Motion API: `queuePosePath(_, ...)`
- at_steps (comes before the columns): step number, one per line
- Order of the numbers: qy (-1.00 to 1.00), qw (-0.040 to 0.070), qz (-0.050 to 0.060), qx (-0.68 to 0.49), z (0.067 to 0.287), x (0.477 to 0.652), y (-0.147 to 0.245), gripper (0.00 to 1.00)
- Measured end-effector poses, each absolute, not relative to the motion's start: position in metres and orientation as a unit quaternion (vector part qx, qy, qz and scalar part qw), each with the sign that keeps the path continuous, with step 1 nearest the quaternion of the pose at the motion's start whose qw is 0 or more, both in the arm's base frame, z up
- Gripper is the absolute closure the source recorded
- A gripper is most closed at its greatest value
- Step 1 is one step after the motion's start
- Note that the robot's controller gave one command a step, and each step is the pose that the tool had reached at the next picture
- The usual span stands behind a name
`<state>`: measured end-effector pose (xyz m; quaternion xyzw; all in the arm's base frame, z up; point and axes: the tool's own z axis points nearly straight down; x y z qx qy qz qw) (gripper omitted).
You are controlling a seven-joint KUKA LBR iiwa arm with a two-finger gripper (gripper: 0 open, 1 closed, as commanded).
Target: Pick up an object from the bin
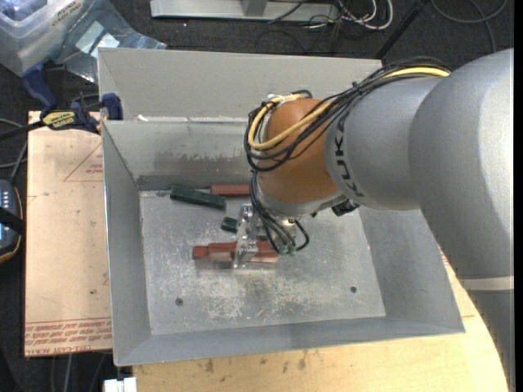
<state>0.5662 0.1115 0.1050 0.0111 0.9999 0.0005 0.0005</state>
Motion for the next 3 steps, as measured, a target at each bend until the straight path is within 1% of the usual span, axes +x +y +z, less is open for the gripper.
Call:
queuePosePath(1,1.0,0.002,0.001,0.011,0.114,0.567,0.112,1.0)
queuePosePath(2,1.0,0.0,0.0,0.011,0.12,0.566,0.111,1.0)
queuePosePath(3,1.0,-0.004,0.0,0.011,0.139,0.564,0.111,1.0)
